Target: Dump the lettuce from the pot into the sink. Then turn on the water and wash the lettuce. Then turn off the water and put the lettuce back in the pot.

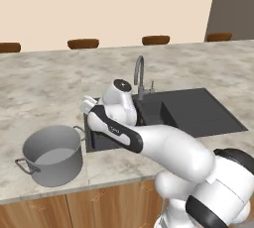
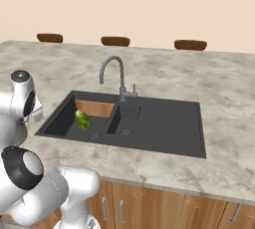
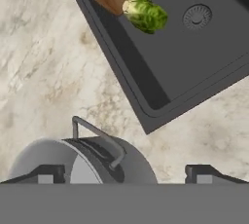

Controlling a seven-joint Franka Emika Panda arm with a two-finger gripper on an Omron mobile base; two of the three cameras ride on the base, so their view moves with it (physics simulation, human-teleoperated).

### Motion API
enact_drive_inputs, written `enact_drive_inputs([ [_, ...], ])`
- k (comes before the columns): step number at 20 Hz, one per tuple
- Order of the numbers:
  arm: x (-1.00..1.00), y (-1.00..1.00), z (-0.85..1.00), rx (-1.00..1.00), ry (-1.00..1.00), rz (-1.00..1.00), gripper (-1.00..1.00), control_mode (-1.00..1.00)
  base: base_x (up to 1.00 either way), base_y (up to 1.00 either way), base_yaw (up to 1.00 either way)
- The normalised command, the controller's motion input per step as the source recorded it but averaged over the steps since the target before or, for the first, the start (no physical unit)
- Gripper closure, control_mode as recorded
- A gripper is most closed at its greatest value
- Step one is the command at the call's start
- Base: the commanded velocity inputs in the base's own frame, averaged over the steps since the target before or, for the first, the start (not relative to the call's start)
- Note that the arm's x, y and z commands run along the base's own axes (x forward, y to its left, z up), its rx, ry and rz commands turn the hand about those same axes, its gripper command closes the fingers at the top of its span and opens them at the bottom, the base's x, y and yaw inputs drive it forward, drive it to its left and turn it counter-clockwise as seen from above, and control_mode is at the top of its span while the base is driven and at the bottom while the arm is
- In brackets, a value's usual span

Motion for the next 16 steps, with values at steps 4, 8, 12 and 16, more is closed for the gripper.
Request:
enact_drive_inputs([
  [4,0.00,-0.90,0.02,0.26,-0.09,-0.12,-1.00,-1.00,0.00,0.00,0.00],
  [8,0.00,-0.87,0.00,0.26,-0.05,-0.09,-1.00,-1.00,0.00,0.00,0.00],
  [12,0.04,-0.71,0.00,0.21,-0.01,-0.11,-1.00,-1.00,0.00,0.00,0.00],
  [16,0.07,-0.74,0.18,0.23,0.00,-0.11,-1.00,-1.00,0.00,0.00,0.00],
])
